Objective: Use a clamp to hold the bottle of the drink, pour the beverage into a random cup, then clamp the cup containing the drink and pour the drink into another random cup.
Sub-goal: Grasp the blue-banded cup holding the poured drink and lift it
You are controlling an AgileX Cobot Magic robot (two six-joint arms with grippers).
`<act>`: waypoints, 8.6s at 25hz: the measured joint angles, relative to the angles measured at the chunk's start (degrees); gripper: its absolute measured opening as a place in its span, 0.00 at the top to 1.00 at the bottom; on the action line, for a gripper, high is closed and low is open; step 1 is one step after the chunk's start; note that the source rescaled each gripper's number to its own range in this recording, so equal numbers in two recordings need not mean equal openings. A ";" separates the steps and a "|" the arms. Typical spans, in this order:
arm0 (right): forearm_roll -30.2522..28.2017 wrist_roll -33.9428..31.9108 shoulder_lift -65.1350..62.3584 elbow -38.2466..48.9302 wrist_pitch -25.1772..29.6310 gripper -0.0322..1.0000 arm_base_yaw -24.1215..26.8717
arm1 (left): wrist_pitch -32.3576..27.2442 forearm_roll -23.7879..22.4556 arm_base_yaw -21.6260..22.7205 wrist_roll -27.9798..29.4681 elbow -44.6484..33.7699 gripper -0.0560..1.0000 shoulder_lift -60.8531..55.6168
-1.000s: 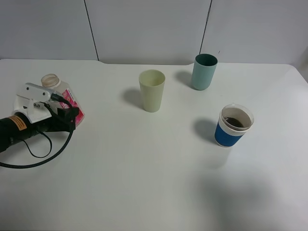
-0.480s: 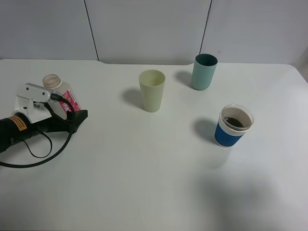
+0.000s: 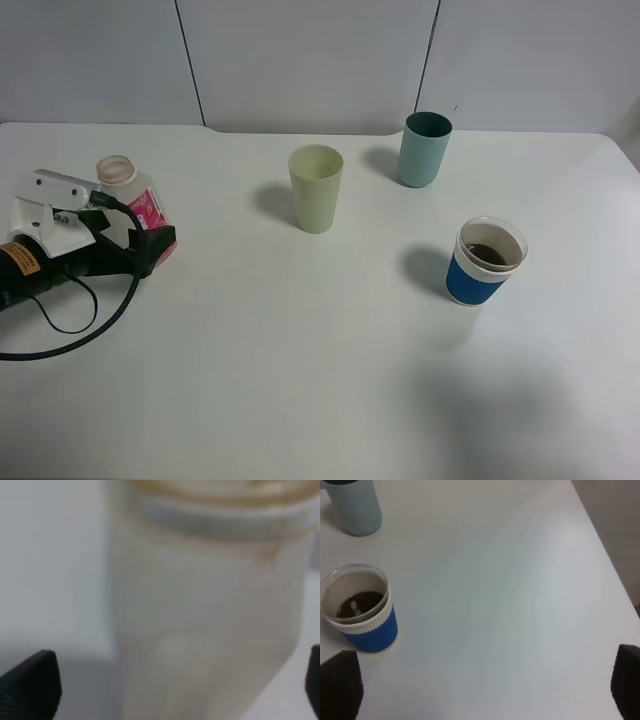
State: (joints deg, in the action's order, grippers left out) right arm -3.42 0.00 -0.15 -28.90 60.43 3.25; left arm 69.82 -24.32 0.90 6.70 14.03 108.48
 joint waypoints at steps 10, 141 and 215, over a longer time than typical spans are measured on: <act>0.00 0.00 0.00 0.00 0.00 0.00 0.00 | -0.06 4.87 0.00 -1.78 -11.21 0.01 -6.24; 0.00 0.00 0.00 0.00 0.00 0.00 0.00 | -128.92 19.97 -0.06 0.50 16.11 0.00 -108.71; -29.20 -32.91 60.74 12.10 -72.00 0.00 -17.55 | -128.86 19.97 -0.06 0.50 16.11 0.00 -108.71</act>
State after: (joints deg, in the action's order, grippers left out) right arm -32.61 -32.91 60.59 -16.80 -11.58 -14.30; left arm -59.03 -4.35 0.84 7.20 30.13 -0.23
